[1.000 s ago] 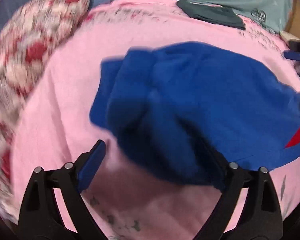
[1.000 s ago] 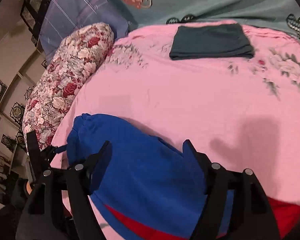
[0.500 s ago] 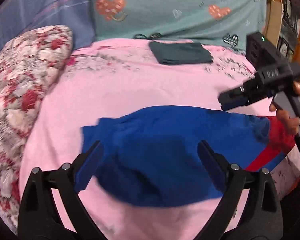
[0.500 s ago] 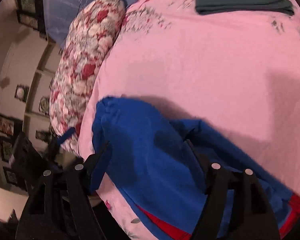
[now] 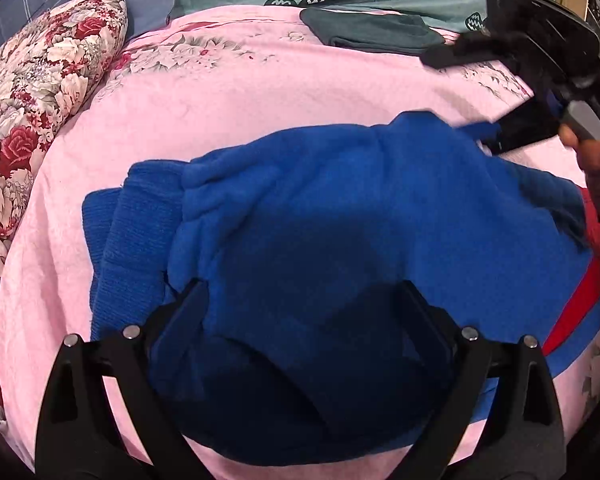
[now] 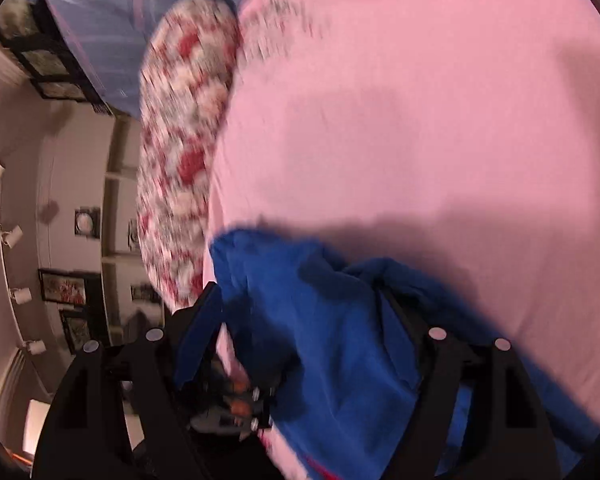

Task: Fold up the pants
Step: 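Fold the pants over toward the left gripper with the right gripper while the left gripper holds the waistband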

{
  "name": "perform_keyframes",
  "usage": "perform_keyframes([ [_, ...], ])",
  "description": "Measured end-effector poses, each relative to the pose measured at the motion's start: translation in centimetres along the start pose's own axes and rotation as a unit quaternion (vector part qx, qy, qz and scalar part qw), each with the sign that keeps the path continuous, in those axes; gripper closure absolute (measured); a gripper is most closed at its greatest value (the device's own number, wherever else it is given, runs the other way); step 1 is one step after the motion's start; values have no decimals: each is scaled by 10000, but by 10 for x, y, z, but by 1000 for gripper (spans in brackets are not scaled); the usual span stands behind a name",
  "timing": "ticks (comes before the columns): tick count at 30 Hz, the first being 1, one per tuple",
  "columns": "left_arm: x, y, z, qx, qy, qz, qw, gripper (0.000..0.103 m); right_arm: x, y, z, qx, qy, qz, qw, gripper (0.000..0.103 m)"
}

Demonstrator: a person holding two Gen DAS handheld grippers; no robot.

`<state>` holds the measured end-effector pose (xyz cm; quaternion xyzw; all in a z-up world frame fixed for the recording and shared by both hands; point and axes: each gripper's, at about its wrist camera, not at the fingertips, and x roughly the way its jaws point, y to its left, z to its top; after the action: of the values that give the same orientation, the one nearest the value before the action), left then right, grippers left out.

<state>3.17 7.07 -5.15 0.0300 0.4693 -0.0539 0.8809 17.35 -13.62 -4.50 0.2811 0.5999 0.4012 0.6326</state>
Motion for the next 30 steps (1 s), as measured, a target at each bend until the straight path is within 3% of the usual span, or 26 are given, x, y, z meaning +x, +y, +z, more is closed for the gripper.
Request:
perform_keyframes([
  [1,1,0,0,-1,-1,0,10000,7,-11,-1,3,-67,-304,31,9995,36],
  [3,1,1,0,-15,5,-21,10000,7,-31,-10,11,49,-783,66,9969,36],
  [6,-2,2,1,-33,-48,-43,10000,7,-40,-13,11,135,-830,-52,9964,37],
  [9,-13,8,0,-193,-201,-195,9994,7,-33,18,-4,-362,-439,-64,9984,37],
  [11,-21,12,1,-265,-285,-234,9990,7,-25,32,-15,-535,-267,-764,9953,37],
  [13,-29,16,2,-299,-395,-170,9986,7,-21,35,-17,-767,-394,-1388,9865,37],
  [14,-31,18,2,-313,-428,-167,9985,7,-18,34,-15,-858,-419,-1468,9846,37],
  [17,-30,24,3,-366,-380,-134,9985,7,-1,14,-7,-415,19,-945,9947,36],
  [21,-26,27,2,-347,-303,-131,9989,7,22,6,-25,-17,1062,-489,9931,35],
  [23,-22,26,2,-333,-270,-122,9990,7,21,7,-31,33,1196,-374,9921,32],
  [28,-12,21,-1,-204,-180,-1,9996,7,25,3,-11,145,663,-191,9975,33],
  [30,-11,23,-2,-246,-181,-44,9995,7,8,1,0,-114,-289,-374,9988,44],
])
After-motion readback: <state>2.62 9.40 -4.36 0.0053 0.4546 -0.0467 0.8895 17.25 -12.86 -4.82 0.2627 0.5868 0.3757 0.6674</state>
